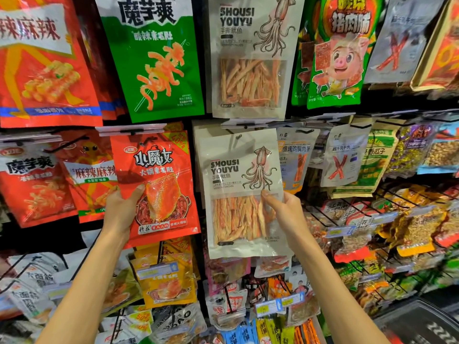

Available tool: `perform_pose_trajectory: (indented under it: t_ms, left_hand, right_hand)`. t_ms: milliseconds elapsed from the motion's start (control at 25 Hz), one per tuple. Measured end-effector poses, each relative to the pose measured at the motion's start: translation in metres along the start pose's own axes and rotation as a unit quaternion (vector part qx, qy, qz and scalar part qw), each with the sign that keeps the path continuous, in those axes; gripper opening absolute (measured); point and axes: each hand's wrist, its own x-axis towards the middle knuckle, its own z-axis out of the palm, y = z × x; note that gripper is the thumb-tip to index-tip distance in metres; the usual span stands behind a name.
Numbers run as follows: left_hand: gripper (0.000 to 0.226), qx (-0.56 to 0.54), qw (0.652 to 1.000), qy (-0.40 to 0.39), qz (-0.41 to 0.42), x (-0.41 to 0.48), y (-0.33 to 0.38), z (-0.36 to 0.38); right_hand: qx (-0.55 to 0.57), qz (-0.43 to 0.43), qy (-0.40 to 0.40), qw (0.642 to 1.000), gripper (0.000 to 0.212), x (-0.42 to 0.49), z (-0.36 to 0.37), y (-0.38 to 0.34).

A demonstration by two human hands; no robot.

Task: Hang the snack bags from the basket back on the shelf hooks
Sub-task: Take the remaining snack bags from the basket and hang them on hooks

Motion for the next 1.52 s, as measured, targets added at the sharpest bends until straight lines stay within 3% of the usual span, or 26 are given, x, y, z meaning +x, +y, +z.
perform_pose_trajectory:
  t_ms: [680, 880, 1040, 1200, 1320, 1440, 1520]
  left_hand:
    - [0.016, 0.007, 0.998, -0.06, -0.033, -0.006, 0.005, -0.002]
    - [0.02, 0.098, 0.993, -0.067, -0.016, 0.002, 0.008, -0.014]
    - [0.022, 0.22, 0.972, -0.081, 0.014, 0.0, 0.016, -0.021]
    - [0.025, 0.408, 0.907, -0.08, 0.064, -0.006, 0.021, -0.033]
    - [0.029, 0.575, 0.81, -0.066, 0.095, -0.021, 0.033, -0.044]
    - [0.038, 0.705, 0.691, -0.06, 0.149, -0.047, 0.048, -0.038]
    - [0.043, 0.732, 0.658, -0.082, 0.159, -0.063, 0.059, -0.023]
  right_hand:
    - [0.006, 0.061, -0.039, 0.997, 0.021, 0.054, 0.037, 0.014]
    - [0.002, 0.074, -0.073, 0.995, 0.012, 0.051, 0.039, 0.012]
    - [-0.031, 0.064, -0.09, 0.993, 0.02, 0.048, 0.036, 0.007]
    - [-0.146, 0.067, -0.105, 0.981, 0.042, 0.033, 0.03, -0.006]
    - [-0.252, 0.028, -0.125, 0.959, 0.036, 0.026, 0.02, -0.012]
    - [-0.413, 0.01, -0.14, 0.9, 0.052, 0.019, 0.009, -0.02]
    - [-0.511, -0.003, -0.14, 0.848, 0.067, 0.015, 0.0, -0.027]
